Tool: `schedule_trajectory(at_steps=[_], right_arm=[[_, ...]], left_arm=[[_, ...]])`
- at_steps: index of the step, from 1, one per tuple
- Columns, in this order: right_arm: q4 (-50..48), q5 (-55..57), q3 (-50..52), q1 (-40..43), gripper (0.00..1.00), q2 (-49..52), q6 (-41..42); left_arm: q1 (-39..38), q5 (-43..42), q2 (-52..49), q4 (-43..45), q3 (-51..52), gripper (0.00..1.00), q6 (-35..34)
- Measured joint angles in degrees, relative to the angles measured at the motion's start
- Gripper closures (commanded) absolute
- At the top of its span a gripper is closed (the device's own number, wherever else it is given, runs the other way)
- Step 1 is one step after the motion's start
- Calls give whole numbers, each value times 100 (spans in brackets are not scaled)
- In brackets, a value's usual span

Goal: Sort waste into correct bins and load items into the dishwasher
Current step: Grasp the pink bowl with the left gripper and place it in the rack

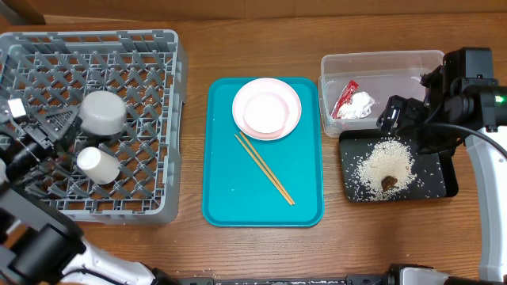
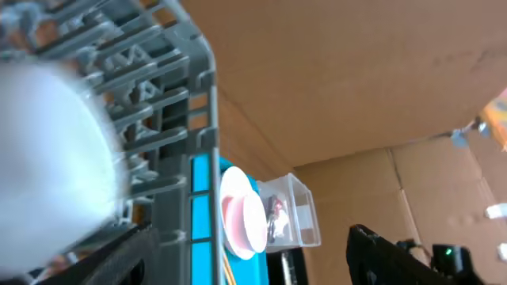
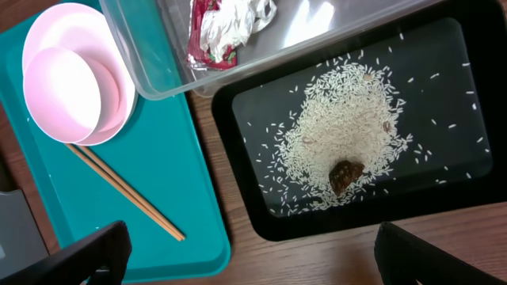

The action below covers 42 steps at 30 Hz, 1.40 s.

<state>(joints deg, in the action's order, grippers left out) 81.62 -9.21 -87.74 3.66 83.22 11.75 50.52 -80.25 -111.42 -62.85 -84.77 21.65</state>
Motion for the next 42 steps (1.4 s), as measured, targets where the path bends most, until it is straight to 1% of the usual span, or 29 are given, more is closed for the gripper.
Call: schedule_trajectory(at_steps=[3,5,8,10,11,12,16,18,19,21,23,25,26,28,29,30,31,32,37,41,42], right_arm=[[15,0,0,0,0,0,0],[72,20,0,-2,0,0,0],[179,275,0,-2,0,0,72],[219,623,0,-2,0,0,289],[212,691,0,0,0,0,345],[210,763,0,0,0,0,431],[186,970,0,2,0,0,654],[203,990,0,0,0,0,673],[205,1012,0,0,0,0,691],[243,1014,0,0,0,0,710],[254,1014,0,0,0,0,728],[284,1016,0,0,0,0,737],[289,1014,0,2,0,0,739],[297,1016,0,2,0,0,754],[302,1016,0,2,0,0,752],[306,1014,0,0,0,0,752],[310,1016,0,2,0,0,750],[308,1016,0,2,0,0,754],[334,1027,0,2,0,0,754],[339,1029,0,0,0,0,752],[339,1029,0,2,0,0,752]], left_arm=[[-199,50,732,0,0,25,0],[-610,260,1285,2,0,24,-9],[-1746,1141,1906,61,-2,22,-114],[-2830,1923,2127,245,-7,16,-269],[-3445,2376,2149,382,-7,16,-369],[-3866,2743,2138,516,0,16,-455],[-5939,4548,1875,1447,-2,14,-752],[-6701,5327,1587,1910,-4,13,-804],[-6907,5565,1453,2028,-4,13,-804],[-7619,6400,944,2358,-4,13,-820],[-7989,6857,520,2461,-4,14,-822],[-8255,7272,4,2533,-2,34,-822],[-8306,7372,-162,2520,-2,40,-807],[-8330,7538,-424,2498,-2,69,-868],[-8327,7591,-498,2487,-2,81,-903],[-8314,7632,-551,2476,-2,84,-938],[-8312,7674,-562,2481,-2,93,-964],[-8312,7689,-562,2479,-2,96,-968],[-8310,7805,-544,2258,-219,96,-1016],[-8183,7781,-234,1810,-682,96,-1283],[-8046,7685,-9,1696,-831,96,-1390]])
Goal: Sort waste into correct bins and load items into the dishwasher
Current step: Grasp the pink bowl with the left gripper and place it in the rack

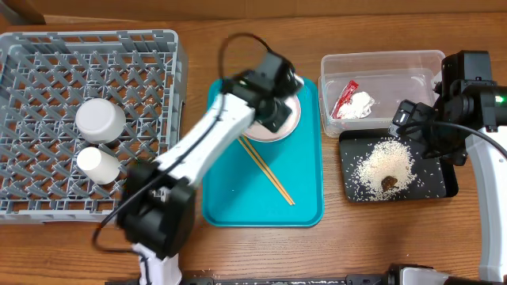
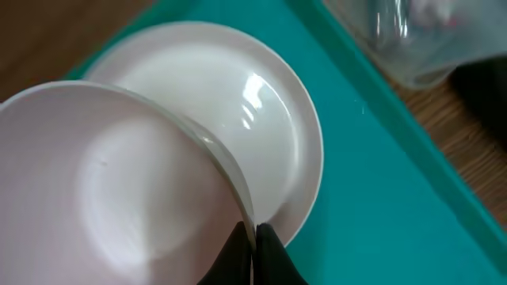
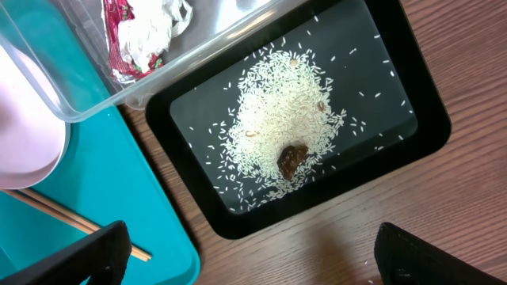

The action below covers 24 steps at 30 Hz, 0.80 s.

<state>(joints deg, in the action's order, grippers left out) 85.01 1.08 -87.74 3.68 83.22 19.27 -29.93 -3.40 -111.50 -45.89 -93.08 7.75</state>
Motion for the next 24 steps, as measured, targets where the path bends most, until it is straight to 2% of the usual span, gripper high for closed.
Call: schedule_trajectory(at_steps=[4,9,12,18,23,24], right_arm=[[2,0,0,-2,0,0,0],[0,0,0,2,0,0,2],[9,2,0,2,0,0,0],[13,0,0,2,0,0,0],[24,2,0,2,0,0,0],[26,2,0,2,0,0,2]], left_arm=[[824,-874,752,-101,-302,96,-142],[2828,-3191,1097,-155,-374,96,-142],[3930,-4546,911,-195,-374,96,-142],[5132,-6419,146,-188,-374,96,-142],[5810,-7438,-752,-221,-372,95,-142],[5884,-7508,-809,-234,-374,91,-142]])
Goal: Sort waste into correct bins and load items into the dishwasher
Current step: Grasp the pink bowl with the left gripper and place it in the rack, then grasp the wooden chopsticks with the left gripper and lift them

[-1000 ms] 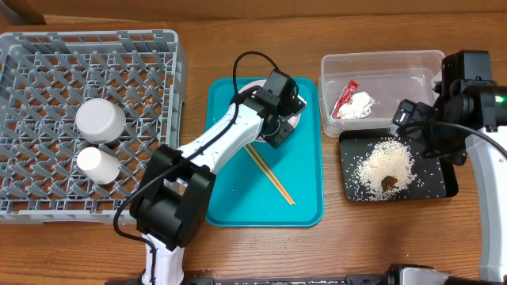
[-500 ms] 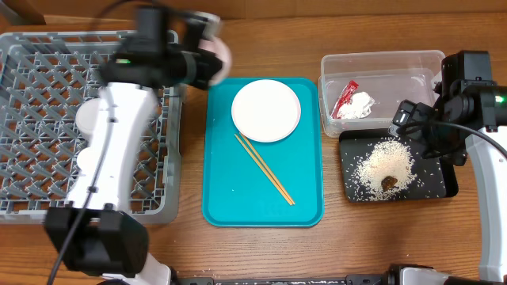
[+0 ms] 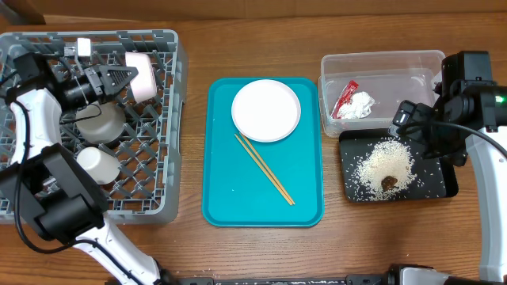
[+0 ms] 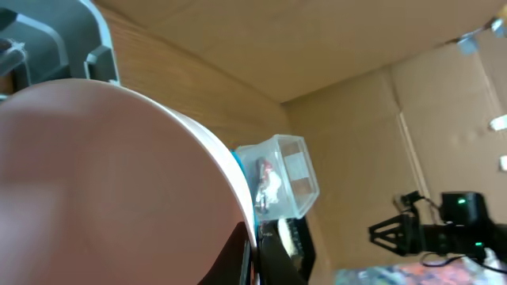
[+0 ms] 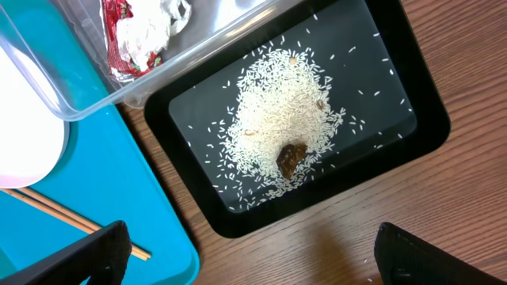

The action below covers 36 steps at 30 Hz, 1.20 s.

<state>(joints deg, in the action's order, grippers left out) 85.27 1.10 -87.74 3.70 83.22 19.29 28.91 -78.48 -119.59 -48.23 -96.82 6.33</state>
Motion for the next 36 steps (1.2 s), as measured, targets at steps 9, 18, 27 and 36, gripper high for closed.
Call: schedule_trajectory(at_steps=[9,18,27,36], right_arm=[[26,-2,0,0,0,0,-2],[28,-2,0,0,0,0,-2],[50,2,0,0,0,0,-28],[-4,87,0,0,0,0,-103]], left_arm=[[669,-197,-337,-168,-2,16,-20],[1311,-35,-85,-575,0,0,2],[1211,1414,1980,-953,0,0,4],[-946,4105,3143,-2365,-11,0,-841]])
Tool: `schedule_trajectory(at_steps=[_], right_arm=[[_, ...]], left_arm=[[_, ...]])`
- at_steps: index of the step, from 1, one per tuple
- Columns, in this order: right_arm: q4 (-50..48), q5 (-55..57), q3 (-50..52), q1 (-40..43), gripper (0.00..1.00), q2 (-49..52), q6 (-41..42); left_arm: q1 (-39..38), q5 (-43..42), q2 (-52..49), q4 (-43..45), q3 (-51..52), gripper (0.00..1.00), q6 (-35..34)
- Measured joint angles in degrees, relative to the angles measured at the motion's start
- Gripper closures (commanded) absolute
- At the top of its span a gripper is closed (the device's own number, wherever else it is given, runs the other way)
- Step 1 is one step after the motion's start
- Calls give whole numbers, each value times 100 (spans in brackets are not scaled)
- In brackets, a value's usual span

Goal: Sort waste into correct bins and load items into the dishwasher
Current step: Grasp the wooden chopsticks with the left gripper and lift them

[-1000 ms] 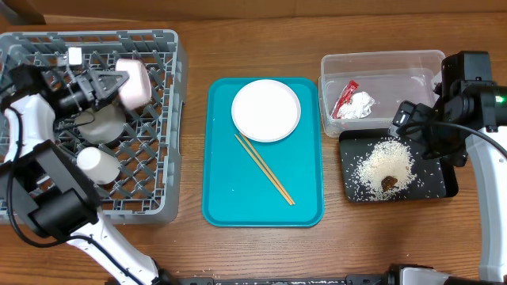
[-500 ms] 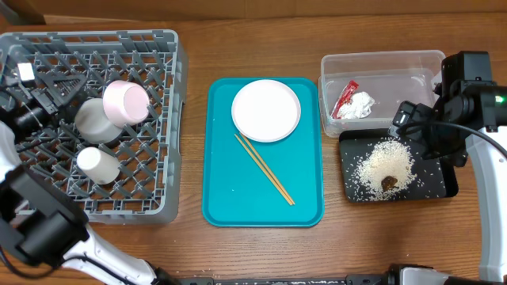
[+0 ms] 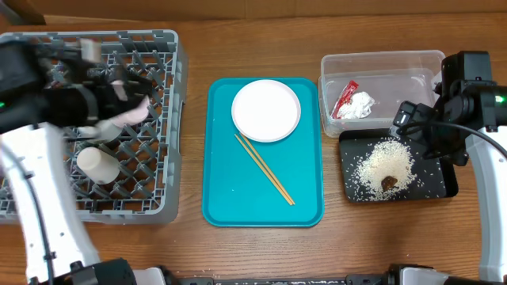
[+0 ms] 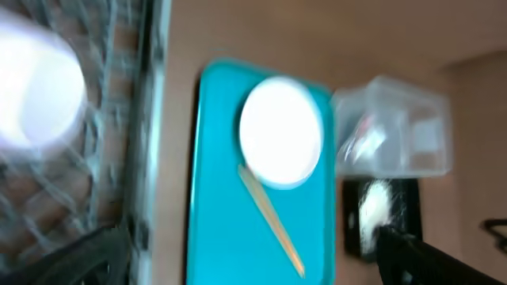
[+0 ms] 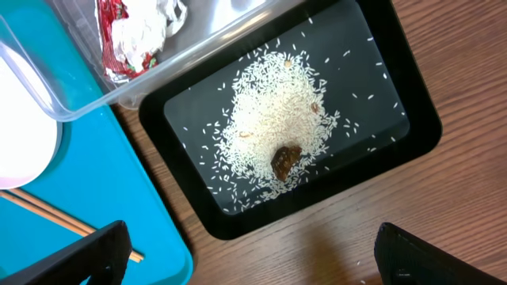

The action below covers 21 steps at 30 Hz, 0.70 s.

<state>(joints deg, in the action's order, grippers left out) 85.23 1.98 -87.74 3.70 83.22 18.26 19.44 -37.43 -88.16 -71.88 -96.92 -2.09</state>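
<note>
My left arm is a blur over the grey dish rack point(image 3: 158, 170), with the left gripper point(image 3: 136, 96) near the rack's middle. A pale pink smear beside it looks like the pink bowl point(image 3: 129, 112). In the left wrist view the left gripper point(image 4: 253, 265) is open, nothing between its fingers point(image 4: 75, 257). A white plate point(image 3: 266, 109) and chopsticks point(image 3: 264, 169) lie on the teal tray point(image 3: 230, 198). The right gripper point(image 3: 418, 131) hovers open over the black tray of rice point(image 5: 372, 158), with nothing held.
A white cup point(image 3: 98, 164) lies in the rack's front. The clear bin point(image 3: 380, 63) at the back right holds a red wrapper point(image 3: 345, 96) and a crumpled tissue point(image 3: 361, 104). A brown scrap point(image 3: 390, 182) sits in the rice.
The left gripper was shut on the pink bowl's rim at the rack's back. Now its fingers are apart, the bowl is out of them, and its camera looks down across the tray. The right arm stayed put.
The pink bowl first sat on the white plate while my left gripper was at the rack's left. Then the gripper was shut on the bowl's rim at the plate. Then it held the bowl over the rack's back. Now it is open over the rack.
</note>
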Motion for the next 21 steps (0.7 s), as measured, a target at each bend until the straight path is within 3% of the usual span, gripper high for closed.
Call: schedule_trajectory(at_steps=[5,15,21], right_arm=[[9,-2,0,0,0,0,-9],[33,-4,0,2,0,0,-11],[31,-7,0,2,0,0,-11]], left_arm=[[-1591,1322,-24,-302,151,0,-1191],[-4157,2868,-739,1189,2050,1,-3805],[-4535,3246,-1683,1823,2275,1,-4111]])
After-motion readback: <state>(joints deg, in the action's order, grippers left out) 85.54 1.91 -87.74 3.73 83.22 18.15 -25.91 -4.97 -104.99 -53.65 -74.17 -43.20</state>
